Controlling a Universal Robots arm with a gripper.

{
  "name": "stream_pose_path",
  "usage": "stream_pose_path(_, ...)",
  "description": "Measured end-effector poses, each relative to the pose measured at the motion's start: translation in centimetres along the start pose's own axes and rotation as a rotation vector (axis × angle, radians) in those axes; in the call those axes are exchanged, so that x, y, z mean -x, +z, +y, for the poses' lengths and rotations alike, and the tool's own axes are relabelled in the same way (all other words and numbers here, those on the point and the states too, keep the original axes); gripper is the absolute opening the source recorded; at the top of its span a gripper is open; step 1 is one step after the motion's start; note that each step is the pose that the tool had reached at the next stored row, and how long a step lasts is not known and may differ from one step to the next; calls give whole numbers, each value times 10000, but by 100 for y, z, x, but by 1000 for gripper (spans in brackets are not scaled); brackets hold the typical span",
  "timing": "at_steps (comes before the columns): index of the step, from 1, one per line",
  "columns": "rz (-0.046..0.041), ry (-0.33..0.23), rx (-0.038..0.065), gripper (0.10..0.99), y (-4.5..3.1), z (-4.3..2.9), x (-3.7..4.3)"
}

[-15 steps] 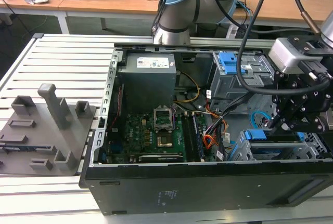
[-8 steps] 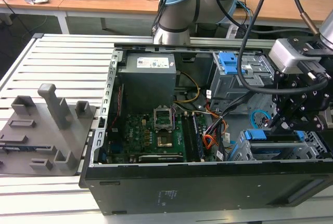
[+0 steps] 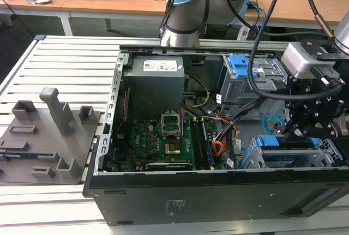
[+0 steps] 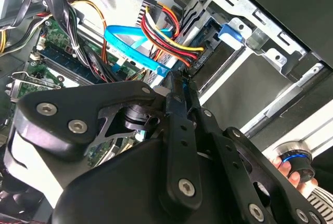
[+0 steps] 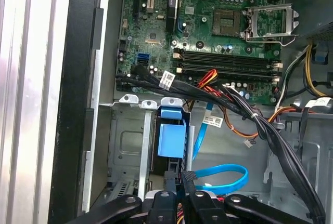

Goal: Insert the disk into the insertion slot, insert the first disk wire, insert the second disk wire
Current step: 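Insert the second disk wire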

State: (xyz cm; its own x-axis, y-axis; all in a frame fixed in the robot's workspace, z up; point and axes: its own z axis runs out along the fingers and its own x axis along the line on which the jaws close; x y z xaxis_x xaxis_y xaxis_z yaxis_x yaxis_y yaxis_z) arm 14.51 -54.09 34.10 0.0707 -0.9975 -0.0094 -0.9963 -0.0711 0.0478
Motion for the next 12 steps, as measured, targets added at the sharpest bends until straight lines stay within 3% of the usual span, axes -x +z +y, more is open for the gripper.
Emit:
stream_pose_path(7,-10,-2,1,161,50,-8,-3)
stream_pose_path(8,-8,-1,0,173,52,-7,-4)
stream_pose_path(9,-1,-1,0,239,49,-7,-4)
stream_pose_path(10,-1,0,0,239,37,-7,-4)
stream_pose_path(12,-2,0,0,239,-122,1,-2)
